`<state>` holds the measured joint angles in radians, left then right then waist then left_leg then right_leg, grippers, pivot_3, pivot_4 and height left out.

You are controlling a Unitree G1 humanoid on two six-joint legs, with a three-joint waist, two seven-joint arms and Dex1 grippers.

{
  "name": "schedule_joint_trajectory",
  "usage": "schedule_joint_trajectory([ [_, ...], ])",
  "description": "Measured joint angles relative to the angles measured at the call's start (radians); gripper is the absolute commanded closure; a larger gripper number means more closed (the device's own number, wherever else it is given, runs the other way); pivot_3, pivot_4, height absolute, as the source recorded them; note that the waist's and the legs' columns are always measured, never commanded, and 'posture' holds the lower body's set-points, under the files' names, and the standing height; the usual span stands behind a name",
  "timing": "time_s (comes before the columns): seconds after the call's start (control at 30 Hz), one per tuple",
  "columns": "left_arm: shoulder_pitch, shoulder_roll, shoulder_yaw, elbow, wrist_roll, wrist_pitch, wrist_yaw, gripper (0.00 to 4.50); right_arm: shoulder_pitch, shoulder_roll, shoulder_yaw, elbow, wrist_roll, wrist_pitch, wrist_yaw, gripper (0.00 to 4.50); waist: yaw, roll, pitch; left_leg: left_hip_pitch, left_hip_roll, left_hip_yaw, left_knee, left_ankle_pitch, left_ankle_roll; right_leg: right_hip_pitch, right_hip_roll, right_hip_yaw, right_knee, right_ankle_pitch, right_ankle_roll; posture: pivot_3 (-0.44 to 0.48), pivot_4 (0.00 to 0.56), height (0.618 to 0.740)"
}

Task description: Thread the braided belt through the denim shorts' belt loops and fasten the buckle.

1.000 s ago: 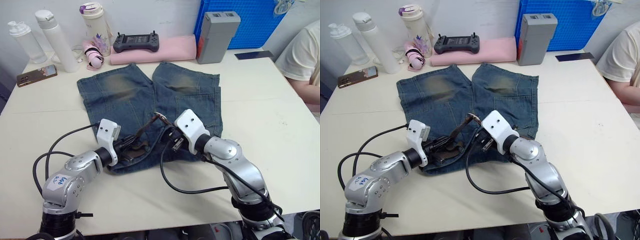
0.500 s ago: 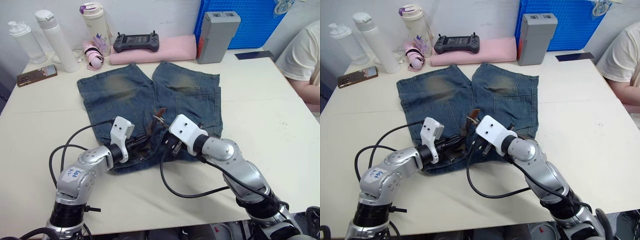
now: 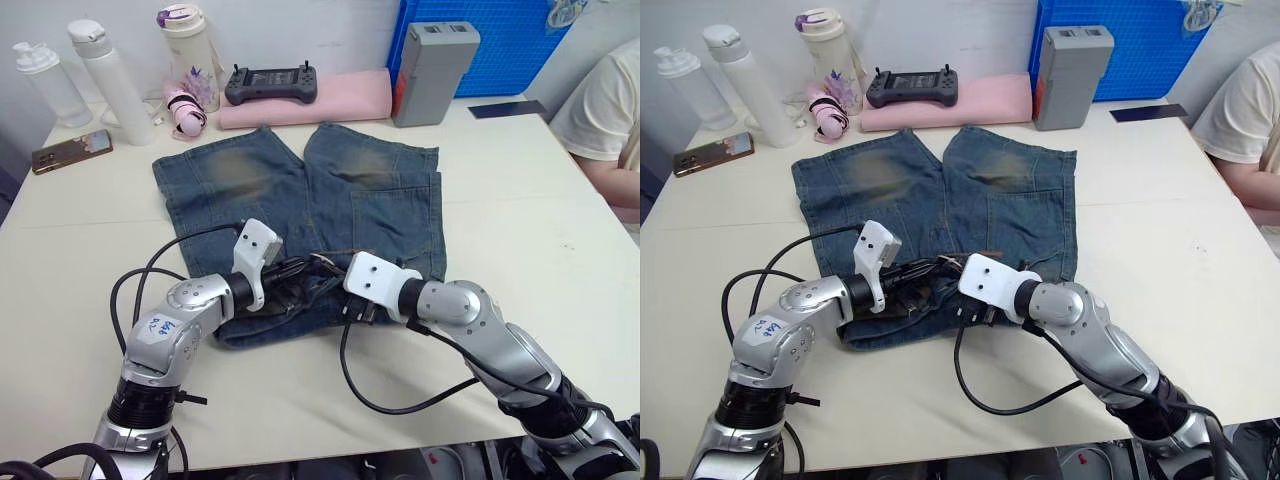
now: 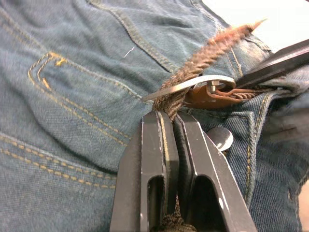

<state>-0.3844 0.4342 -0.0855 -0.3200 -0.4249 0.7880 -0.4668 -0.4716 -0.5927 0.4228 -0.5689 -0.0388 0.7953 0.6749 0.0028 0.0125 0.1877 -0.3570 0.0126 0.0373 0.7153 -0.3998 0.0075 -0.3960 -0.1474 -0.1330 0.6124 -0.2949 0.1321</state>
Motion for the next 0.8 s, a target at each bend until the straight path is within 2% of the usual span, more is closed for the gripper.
schedule_joint_trajectory([
  [0.03, 0.0, 0.001, -0.003, 0.004, 0.002, -0.003, -0.003, 4.5, 0.0, -0.004, -0.008, -0.001, 0.002, -0.004, 0.002, 0.93, 0.0, 0.0, 0.0, 0.0, 0.0, 0.0, 0.0, 0.0, 0.0, 0.0, 0.0, 0.0, 0.0, 0.0, 0.0, 0.0, 0.15, 0.705],
  [0.13, 0.0, 0.009, -0.02, 0.012, 0.02, -0.023, -0.018, 4.5, 0.0, -0.029, -0.088, -0.019, 0.055, 0.003, 0.04, 0.93, 0.003, 0.0, 0.0, 0.0, 0.0, 0.0, 0.0, 0.0, 0.0, 0.0, 0.0, 0.0, 0.0, 0.0, 0.0, 0.0, 0.15, 0.705],
  [0.23, 0.0, 0.011, -0.021, 0.015, 0.031, -0.034, -0.025, 4.5, -0.063, -0.033, -0.297, -0.043, 0.203, 0.058, 0.114, 0.93, 0.003, 0.0, 0.0, 0.0, 0.0, 0.0, 0.0, 0.0, 0.0, 0.0, 0.0, 0.0, 0.0, 0.0, 0.0, 0.0, 0.15, 0.705],
  [0.3, 0.0, 0.009, -0.021, 0.015, 0.033, -0.035, -0.027, 4.5, -0.078, -0.035, -0.323, -0.048, 0.222, 0.055, 0.12, 0.93, 0.002, 0.0, 0.0, 0.0, 0.0, 0.0, 0.0, 0.0, 0.0, 0.0, 0.0, 0.0, 0.0, 0.0, 0.0, 0.0, 0.15, 0.705],
  [0.47, 0.0, 0.0, -0.021, 0.016, 0.037, -0.037, -0.029, 4.5, -0.068, -0.08, -0.262, -0.023, 0.179, -0.031, 0.113, 0.93, 0.007, 0.0, 0.0, 0.0, 0.0, 0.0, 0.0, 0.0, 0.0, 0.0, 0.0, 0.0, 0.0, 0.0, 0.0, 0.0, 0.15, 0.705],
  [0.67, 0.0, -0.003, -0.021, 0.017, 0.041, -0.038, -0.03, 4.5, -0.042, -0.112, -0.125, 0.073, 0.017, -0.193, 0.061, 0.93, 0.011, 0.0, 0.0, 0.0, 0.0, 0.001, 0.001, 0.0, 0.0, 0.0, 0.0, 0.0, 0.0, 0.0, 0.0, 0.0, 0.15, 0.705],
  [0.8, 0.0, 0.007, -0.042, 0.017, 0.069, -0.068, -0.041, 4.5, -0.054, -0.114, -0.098, 0.133, -0.058, -0.269, 0.044, 0.93, 0.013, 0.0, 0.0, 0.0, 0.0, 0.002, 0.0, 0.0, 0.0, 0.0, 0.0, -0.001, 0.0, 0.0, 0.0, 0.0, 0.15, 0.705],
])
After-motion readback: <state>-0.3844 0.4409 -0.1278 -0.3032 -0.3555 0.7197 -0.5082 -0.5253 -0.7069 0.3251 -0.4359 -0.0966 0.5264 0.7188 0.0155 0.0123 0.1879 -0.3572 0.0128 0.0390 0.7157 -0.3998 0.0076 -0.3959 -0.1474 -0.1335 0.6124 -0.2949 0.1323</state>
